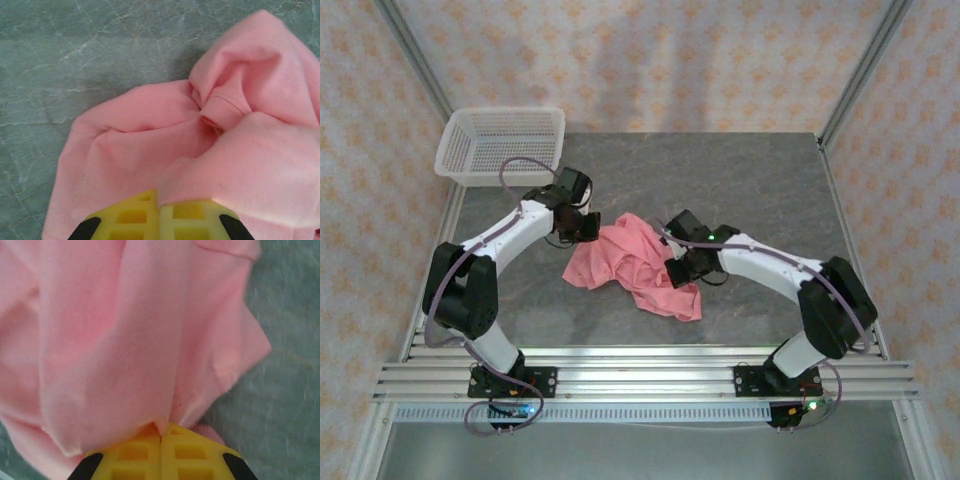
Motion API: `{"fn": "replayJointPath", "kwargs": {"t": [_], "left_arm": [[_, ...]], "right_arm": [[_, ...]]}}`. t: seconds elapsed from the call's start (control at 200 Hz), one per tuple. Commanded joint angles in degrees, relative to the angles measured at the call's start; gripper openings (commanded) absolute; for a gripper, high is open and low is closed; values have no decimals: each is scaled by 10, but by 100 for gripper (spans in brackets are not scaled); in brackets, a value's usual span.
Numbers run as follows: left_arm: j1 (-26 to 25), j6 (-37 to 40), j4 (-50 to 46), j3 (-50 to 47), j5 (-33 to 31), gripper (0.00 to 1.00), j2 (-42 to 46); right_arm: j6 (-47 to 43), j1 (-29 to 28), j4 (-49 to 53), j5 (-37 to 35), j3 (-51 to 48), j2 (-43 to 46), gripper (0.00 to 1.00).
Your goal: Fold the inside-out t-shirt
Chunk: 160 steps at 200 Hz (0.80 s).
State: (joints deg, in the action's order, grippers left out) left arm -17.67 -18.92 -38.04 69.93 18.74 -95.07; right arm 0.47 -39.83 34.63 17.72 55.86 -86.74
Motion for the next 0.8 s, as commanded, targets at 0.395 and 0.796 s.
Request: {"fn": "replayJointPath", "kwargs": {"t": [0.395, 0.796], "left_arm": [[30, 53, -39, 48, -17, 0, -20], [43, 66, -45, 40, -18, 0, -7]], "right_arm": [[103, -2, 6, -19, -110, 119, 1], [108, -2, -6, 12, -36, 103, 21]]}}
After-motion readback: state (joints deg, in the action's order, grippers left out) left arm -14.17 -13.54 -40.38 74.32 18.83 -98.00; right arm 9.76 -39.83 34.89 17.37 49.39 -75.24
